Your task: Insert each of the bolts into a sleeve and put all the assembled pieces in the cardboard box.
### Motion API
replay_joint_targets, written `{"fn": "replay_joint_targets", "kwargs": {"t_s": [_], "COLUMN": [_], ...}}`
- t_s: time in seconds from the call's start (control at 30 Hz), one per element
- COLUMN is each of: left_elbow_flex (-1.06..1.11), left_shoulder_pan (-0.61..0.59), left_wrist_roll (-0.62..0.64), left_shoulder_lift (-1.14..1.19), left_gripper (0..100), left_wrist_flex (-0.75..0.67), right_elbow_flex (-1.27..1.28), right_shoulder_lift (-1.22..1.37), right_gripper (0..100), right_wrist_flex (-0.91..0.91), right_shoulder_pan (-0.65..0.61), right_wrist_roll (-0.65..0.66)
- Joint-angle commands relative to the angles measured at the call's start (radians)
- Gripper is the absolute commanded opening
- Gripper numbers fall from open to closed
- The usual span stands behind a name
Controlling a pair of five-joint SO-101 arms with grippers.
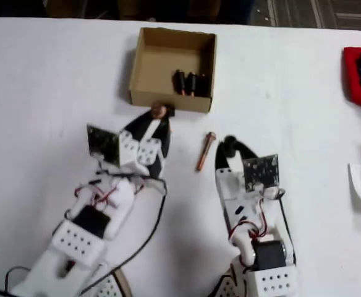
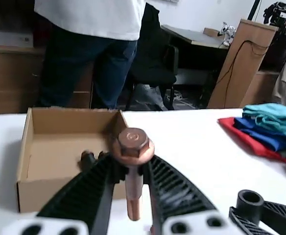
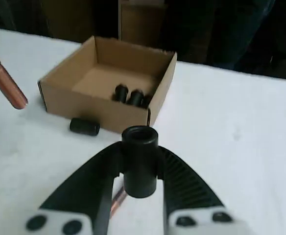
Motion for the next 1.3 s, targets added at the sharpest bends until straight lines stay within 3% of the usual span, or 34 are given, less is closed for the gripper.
{"fn": "replay_joint_targets", "kwargs": {"t_s": [0.0,0.23,0.37,0.53,0.83,1.03,1.27], "left_elbow_flex": [-0.220,-0.515,-0.588,-0.591,-0.605,-0.568,-0.555], "left_shoulder_pan": [-0.012,0.041,0.126,0.176,0.183,0.181,0.178], "left_wrist_roll": [0.008,0.008,0.002,0.002,0.002,0.002,0.002], "left_shoulder_lift": [0.149,0.408,0.476,0.514,0.500,0.344,0.218], "left_gripper": [3,3,3,3,3,3,3], "left_wrist_flex": [-0.008,0.000,0.000,0.002,0.069,0.216,0.229], "right_elbow_flex": [-0.008,0.028,0.028,0.032,0.060,0.060,0.060], "right_shoulder_lift": [-0.016,-0.016,-0.016,-0.016,-0.008,-0.010,-0.008], "right_gripper": [2.0,2.0,2.0,2.0,2.0,2.0,2.0], "right_wrist_flex": [-0.183,-0.216,-0.209,-0.206,-0.208,-0.214,-0.211], "right_shoulder_pan": [-0.012,-0.108,-0.162,-0.143,-0.082,-0.082,-0.081], "right_wrist_roll": [0.002,0.002,0.002,0.002,0.002,0.002,0.002]}}
